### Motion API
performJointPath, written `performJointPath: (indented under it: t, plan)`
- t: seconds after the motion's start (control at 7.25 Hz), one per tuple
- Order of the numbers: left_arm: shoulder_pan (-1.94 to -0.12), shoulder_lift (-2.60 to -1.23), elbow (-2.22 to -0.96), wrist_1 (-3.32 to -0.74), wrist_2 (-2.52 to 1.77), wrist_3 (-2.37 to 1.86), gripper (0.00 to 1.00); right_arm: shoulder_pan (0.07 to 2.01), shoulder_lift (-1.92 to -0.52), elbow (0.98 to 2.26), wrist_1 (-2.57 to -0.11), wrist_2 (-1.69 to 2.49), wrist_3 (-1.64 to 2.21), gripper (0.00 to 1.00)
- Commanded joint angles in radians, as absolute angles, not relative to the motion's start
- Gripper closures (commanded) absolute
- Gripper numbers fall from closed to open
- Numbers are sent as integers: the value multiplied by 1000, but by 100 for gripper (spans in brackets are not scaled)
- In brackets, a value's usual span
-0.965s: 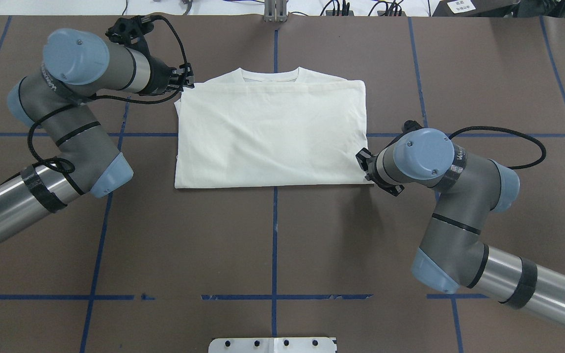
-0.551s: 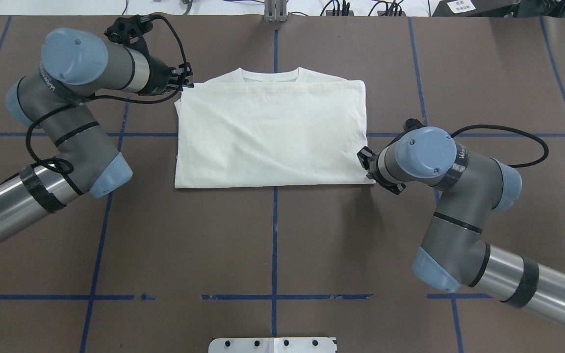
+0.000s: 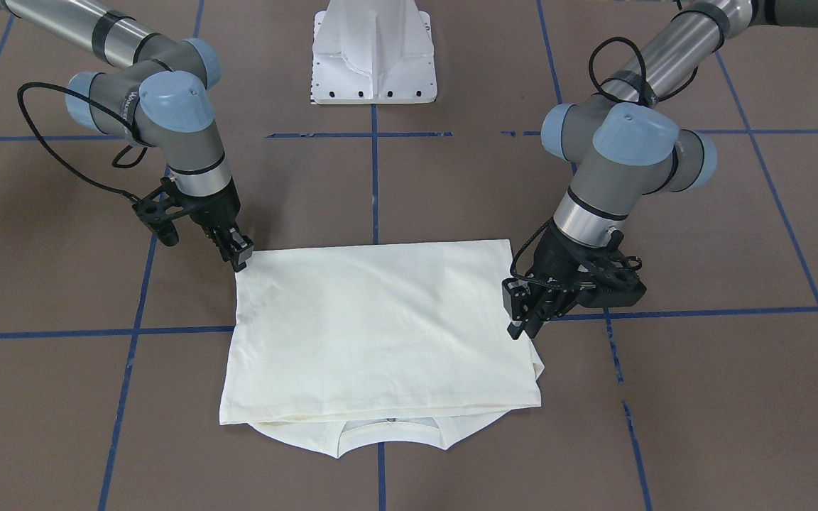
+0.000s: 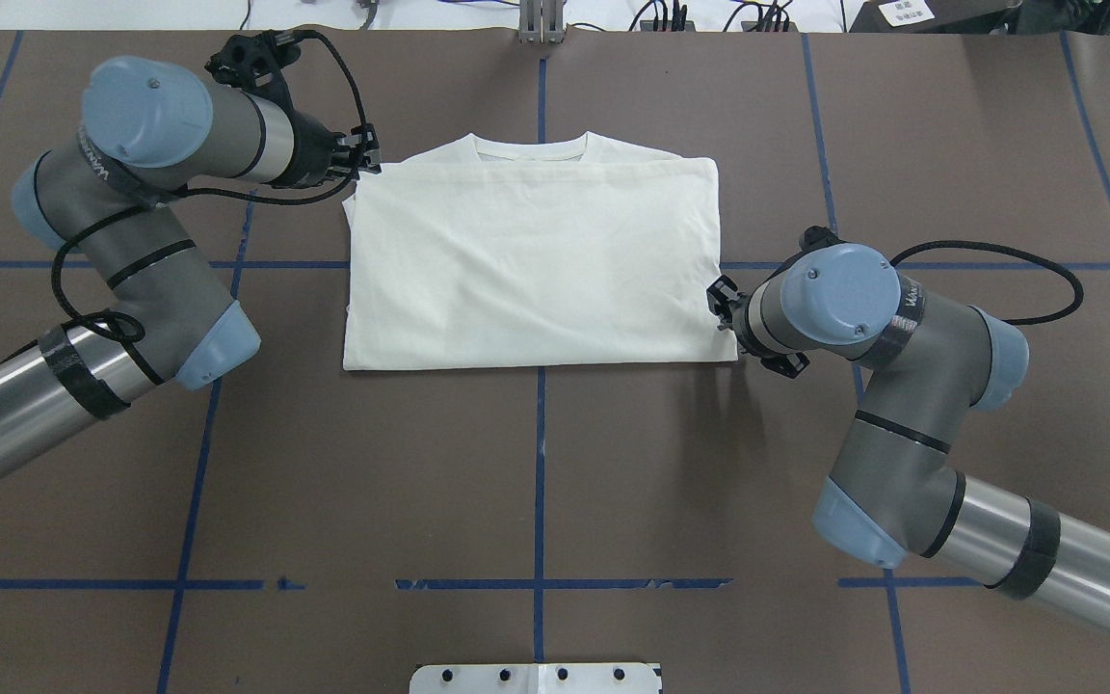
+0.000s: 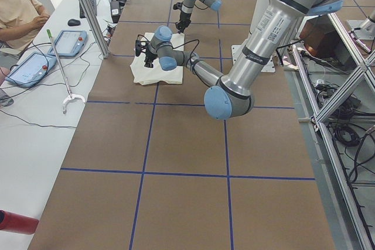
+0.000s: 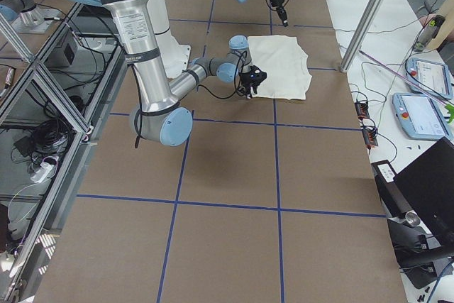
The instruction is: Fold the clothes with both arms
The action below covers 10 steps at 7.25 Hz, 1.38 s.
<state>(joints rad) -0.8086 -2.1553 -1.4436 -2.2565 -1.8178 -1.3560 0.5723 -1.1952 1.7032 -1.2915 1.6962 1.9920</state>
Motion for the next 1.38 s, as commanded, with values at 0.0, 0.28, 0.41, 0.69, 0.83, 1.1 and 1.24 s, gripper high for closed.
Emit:
performJointPath:
  t: [0.0, 0.28, 0.41, 0.69, 0.83, 1.1, 1.24]
  plan:
    - [-808, -2155, -1443, -2256, -1816, -1356, 64, 558, -1195, 1701, -1292, 1689, 1993, 41]
    - [-808, -2155, -1443, -2256, -1816, -1356, 64, 545, -1197, 1701, -1292, 1687, 1994, 45]
    - [-810, -2155, -1443, -2256, -1816, -1356, 64, 545, -1197, 1701, -1292, 1689, 1996, 65]
    - [-810, -2154, -1443, -2256, -1815, -1356, 64, 546, -1198, 1701, -1292, 1689, 1996, 100]
    - [-808, -2140, -1448, -2260, -1818, -1356, 64, 546, -1198, 1703, -1292, 1689, 1991, 100]
    - [-808, -2140, -1451, -2256, -1818, -1356, 64, 552, -1201, 1724, -1292, 1693, 1990, 100]
    - [-808, -2140, -1451, -2260, -1816, -1356, 64, 552, -1207, 1733, -1292, 1697, 1990, 100]
